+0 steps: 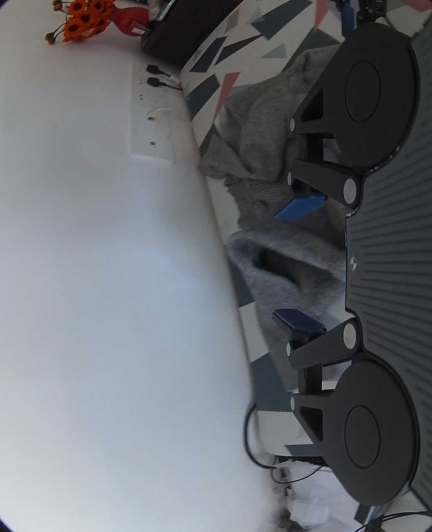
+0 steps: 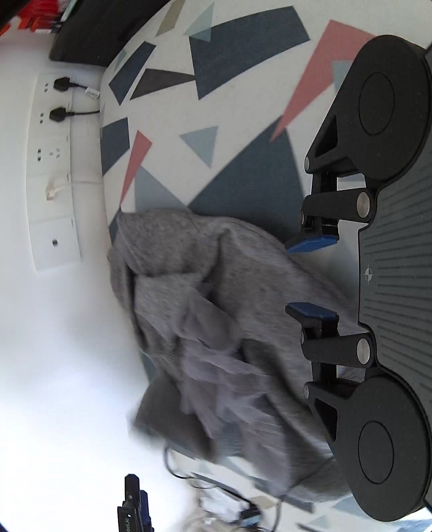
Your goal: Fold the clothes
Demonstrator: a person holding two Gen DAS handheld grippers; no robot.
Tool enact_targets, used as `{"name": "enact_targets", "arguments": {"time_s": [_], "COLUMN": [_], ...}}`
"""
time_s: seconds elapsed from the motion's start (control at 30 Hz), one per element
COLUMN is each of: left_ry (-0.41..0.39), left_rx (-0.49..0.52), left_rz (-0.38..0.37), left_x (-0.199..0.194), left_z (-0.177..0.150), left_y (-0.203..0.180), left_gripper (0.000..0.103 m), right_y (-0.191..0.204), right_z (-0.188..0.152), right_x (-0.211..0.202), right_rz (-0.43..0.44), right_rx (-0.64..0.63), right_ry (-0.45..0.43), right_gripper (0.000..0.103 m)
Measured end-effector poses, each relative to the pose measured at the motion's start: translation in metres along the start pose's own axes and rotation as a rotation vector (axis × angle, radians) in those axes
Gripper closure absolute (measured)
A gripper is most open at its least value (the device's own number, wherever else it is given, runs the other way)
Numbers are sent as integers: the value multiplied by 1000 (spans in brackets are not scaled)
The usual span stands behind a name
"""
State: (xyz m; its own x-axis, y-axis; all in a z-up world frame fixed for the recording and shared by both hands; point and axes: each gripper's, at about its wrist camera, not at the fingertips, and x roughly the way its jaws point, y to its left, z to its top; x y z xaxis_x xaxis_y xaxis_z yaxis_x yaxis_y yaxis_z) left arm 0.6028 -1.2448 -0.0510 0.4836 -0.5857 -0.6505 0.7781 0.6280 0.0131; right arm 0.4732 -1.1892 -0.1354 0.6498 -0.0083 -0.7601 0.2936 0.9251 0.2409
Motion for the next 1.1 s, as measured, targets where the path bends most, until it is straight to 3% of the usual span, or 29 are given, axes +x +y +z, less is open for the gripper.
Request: {"name": "enact_targets", "arguments": {"time_s": [0.1, 0.17, 0.3, 0.4, 0.43, 0.5, 0.57, 0.63, 0.7, 0.77, 0.83, 0.9, 1.0, 1.1], "left_ry": [52, 79, 112, 129, 136, 148, 135, 117, 168, 219, 260, 285, 283, 279], "left_rx": [-65, -125, -310, -449, -495, -583, -606, -536, -458, -379, -284, -245, -357, -502], "left_rz": [9, 31, 43, -4, -34, -147, -248, -210, -141, -73, -27, 7, -20, -71], "left_x": [-16, -26, -56, -85, -95, -113, -127, -131, -115, -98, -81, -68, -58, -50], "left_z": [-36, -57, -95, -121, -131, -146, -157, -163, -167, -172, -176, -181, -188, -192], "left_y": [9, 18, 43, 58, 60, 61, 53, 33, 20, 7, -5, -10, -1, 10], "left_gripper": [41, 41, 41, 41, 41, 41, 40, 33, 34, 37, 48, 49, 49, 49], "right_y": [6, 10, 18, 25, 26, 28, 28, 27, 26, 25, 24, 23, 22, 24], "right_z": [-11, -17, -22, -24, -23, -18, -14, -9, -4, 0, 5, 9, 15, 8], "right_x": [-2, -2, 4, 9, 10, 11, 13, 15, 17, 19, 21, 23, 26, 23], "right_rz": [22, 35, 69, 100, 109, 117, 121, 121, 122, 122, 123, 123, 123, 112], "right_rx": [-60, -93, -136, -174, -186, -197, -182, -150, -118, -86, -54, -22, 19, -32], "right_ry": [22, 31, 66, 94, 96, 86, 74, 60, 47, 34, 21, 7, -11, -5], "right_gripper": [67, 57, 57, 60, 65, 74, 83, 86, 88, 91, 92, 92, 86, 75]}}
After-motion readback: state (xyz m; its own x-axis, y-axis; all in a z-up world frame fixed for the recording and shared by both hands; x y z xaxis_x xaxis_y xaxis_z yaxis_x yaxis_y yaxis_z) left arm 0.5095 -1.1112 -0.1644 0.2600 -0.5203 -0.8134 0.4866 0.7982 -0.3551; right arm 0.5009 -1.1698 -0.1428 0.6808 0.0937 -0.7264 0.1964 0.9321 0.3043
